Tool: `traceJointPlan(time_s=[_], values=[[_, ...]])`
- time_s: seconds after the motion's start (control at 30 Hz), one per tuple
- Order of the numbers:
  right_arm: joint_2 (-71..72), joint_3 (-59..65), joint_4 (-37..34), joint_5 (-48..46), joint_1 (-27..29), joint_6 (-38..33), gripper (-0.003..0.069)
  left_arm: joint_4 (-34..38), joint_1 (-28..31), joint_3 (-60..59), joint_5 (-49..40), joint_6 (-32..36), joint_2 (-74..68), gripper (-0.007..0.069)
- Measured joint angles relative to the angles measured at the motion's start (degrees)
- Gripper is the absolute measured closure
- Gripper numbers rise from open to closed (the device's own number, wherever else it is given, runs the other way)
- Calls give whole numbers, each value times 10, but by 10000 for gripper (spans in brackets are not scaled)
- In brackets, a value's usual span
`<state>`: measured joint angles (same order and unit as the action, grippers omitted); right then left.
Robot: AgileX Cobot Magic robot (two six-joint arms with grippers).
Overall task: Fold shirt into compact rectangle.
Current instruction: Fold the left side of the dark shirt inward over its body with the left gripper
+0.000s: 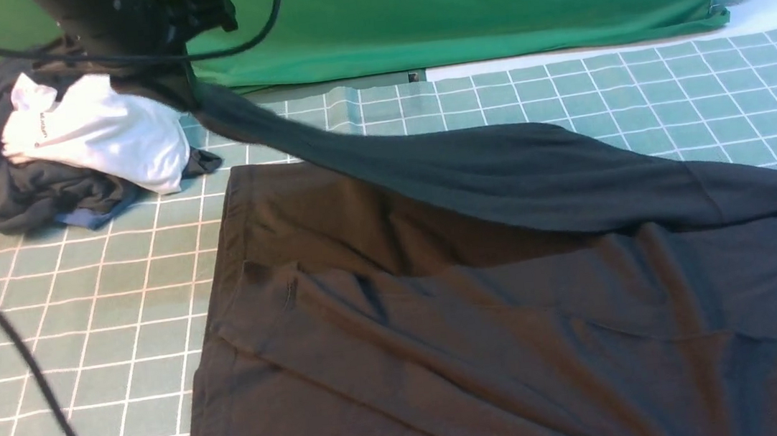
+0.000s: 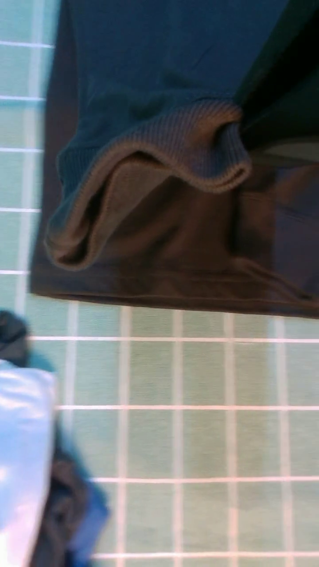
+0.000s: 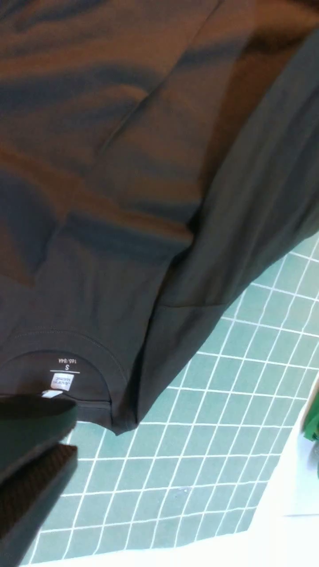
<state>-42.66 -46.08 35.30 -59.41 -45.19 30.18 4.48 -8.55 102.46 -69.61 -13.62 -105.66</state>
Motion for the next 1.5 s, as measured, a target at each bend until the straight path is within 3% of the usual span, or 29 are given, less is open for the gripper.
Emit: traceJointPlan(time_s=[0.27,0.57,1.03,1.2,1.33,1.5], values=[[0,-1,-4,0,1,6,583,-9,-8,-153,1,-30,61,600],[0,-1,-23,16,1,8,580,-14,-57,-351,54,-88,140,600],[0,-1,-27,19,1,9,561,20,-63,-494,116,-100,153,589],[0,-1,-27,19,1,26,554,40,-63,-495,123,-80,153,483],[-1,-4,-27,9,1,28,551,47,-63,-495,122,-56,153,320],[-26,-46,-7,-20,34,24,547,34,-63,-471,101,-28,160,195]])
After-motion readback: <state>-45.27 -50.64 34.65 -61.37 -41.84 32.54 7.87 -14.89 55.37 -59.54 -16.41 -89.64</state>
